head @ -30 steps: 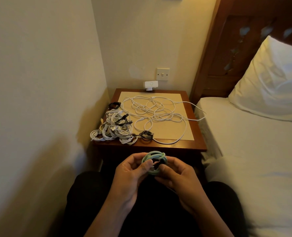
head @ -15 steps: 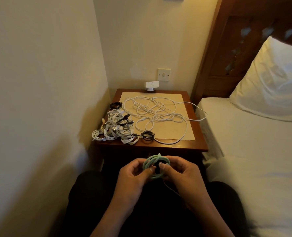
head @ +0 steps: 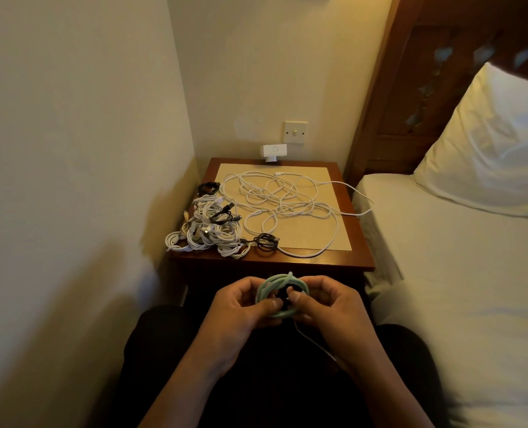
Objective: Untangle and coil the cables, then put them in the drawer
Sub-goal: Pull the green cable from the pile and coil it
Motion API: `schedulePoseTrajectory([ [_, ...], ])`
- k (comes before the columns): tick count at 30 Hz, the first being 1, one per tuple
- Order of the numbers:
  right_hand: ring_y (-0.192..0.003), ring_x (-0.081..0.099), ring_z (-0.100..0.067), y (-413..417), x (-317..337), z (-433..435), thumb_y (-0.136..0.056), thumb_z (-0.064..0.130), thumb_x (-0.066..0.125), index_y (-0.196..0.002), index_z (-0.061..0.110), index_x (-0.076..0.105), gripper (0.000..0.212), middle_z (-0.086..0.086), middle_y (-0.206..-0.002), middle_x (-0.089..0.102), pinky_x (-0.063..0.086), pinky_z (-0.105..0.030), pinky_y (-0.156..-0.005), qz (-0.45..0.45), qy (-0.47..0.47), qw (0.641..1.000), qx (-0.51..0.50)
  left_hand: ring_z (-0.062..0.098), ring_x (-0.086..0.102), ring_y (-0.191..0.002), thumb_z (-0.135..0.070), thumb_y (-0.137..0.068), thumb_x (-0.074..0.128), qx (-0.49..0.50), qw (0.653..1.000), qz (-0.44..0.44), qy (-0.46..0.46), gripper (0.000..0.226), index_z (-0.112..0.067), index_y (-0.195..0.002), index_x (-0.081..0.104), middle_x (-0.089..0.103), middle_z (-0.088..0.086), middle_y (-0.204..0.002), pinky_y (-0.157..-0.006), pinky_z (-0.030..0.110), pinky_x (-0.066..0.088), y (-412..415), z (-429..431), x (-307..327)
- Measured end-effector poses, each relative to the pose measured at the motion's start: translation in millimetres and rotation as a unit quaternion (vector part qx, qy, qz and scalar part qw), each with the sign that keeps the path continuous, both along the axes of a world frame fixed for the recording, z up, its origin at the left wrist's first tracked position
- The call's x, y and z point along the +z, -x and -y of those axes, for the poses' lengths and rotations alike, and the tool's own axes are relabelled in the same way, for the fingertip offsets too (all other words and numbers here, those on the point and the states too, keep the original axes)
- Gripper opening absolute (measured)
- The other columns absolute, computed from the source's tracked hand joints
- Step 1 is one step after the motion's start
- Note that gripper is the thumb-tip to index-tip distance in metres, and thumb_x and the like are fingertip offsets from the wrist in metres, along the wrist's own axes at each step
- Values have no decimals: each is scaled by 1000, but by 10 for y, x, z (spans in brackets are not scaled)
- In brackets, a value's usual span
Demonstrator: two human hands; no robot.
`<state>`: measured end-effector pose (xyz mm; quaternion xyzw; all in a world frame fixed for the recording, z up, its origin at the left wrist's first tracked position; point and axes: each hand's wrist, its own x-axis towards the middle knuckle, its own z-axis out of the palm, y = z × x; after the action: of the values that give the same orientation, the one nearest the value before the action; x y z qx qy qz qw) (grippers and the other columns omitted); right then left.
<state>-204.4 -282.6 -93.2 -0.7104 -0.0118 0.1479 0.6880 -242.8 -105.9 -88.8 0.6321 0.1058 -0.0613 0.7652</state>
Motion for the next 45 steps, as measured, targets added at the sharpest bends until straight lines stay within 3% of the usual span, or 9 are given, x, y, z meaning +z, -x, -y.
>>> schedulePoseTrajectory([
  [5, -101, 73, -10, 9, -27, 2, -92, 17, 75, -109, 31, 72, 23, 9, -105, 77, 62, -35, -87, 49, 102, 993, 16, 6, 69, -101, -18, -89, 78, -93, 957, 43, -272, 29, -39, -106, 71, 72, -11, -105, -89, 31, 58, -41, -91, 8],
  [11, -106, 69, 0, -48, 54, 57, -91, 16, 76, -118, 35, 72, 33, 16, -110, 75, 60, -28, -92, 131, 147, 980, 31, 11, 73, -100, -19, -93, 73, -18, 982, 77, -171, 23, -29, -113, 75, 77, -2, -104, -87, 28, 59, -65, -29, 31],
  [16, -101, 75, -16, -141, 46, 72, -96, 16, 69, -119, 27, 72, 25, 1, -107, 78, 61, -37, -89, -6, 16, 998, 57, 12, 73, -99, -10, -94, 70, 28, 983, 93, -152, 23, -23, -112, 77, 78, -3, -101, -84, 25, 58, -107, -5, -8],
  [20, -107, 74, -30, -245, -29, 88, -93, 10, 70, -115, 13, 74, 23, -13, -112, 76, 60, -44, -92, -128, -100, 985, 56, 16, 73, -102, -6, -92, 69, 58, 990, 79, -98, 26, -19, -114, 76, 78, 0, -106, -88, 31, 60, -145, -38, -71],
  [26, -104, 73, -29, -420, -90, 87, -86, 8, 71, -117, 5, 70, 30, -16, -112, 75, 59, -39, -89, -149, -125, 977, 92, 29, 73, -100, -10, -82, 72, 45, 997, 28, 50, 33, -13, -115, 76, 75, 15, -111, -87, 40, 60, -251, -133, -203],
  [33, -104, 75, -27, -656, -136, 101, -88, 9, 74, -113, 13, 74, 25, -10, -107, 78, 59, -41, -89, -81, -23, 991, 103, 20, 74, -99, -8, -94, 69, 35, 990, 46, -128, 26, -22, -115, 75, 77, 3, -103, -89, 41, 61, -504, -149, -323],
  [37, -101, 76, -26, -861, -166, 68, -91, 3, 71, -112, 7, 74, 21, -11, -104, 79, 60, -36, -83, -60, -27, 994, 86, 18, 75, -97, -11, -96, 68, 27, 989, 50, -133, 21, -21, -112, 76, 77, 0, -102, -78, 32, 62, -708, -150, -328],
  [40, -106, 75, -25, -1085, -144, 32, -93, 6, 70, -117, 6, 72, 24, -10, -110, 78, 60, -37, -88, -48, -38, 992, 112, 18, 75, -95, -5, -92, 71, 40, 988, 66, -136, 25, -17, -113, 76, 79, 1, -100, -75, 27, 61, -887, -220, -288],
  [45, -104, 74, -16, -1714, -91, -199, -97, 22, 70, -116, 20, 73, 19, -1, -106, 78, 61, -32, -88, 28, 44, 990, 128, 13, 76, -91, -9, -90, 75, 116, 975, 72, -174, 26, -24, -111, 75, 79, -3, -95, -84, 33, 62, -1191, -450, -241],
])
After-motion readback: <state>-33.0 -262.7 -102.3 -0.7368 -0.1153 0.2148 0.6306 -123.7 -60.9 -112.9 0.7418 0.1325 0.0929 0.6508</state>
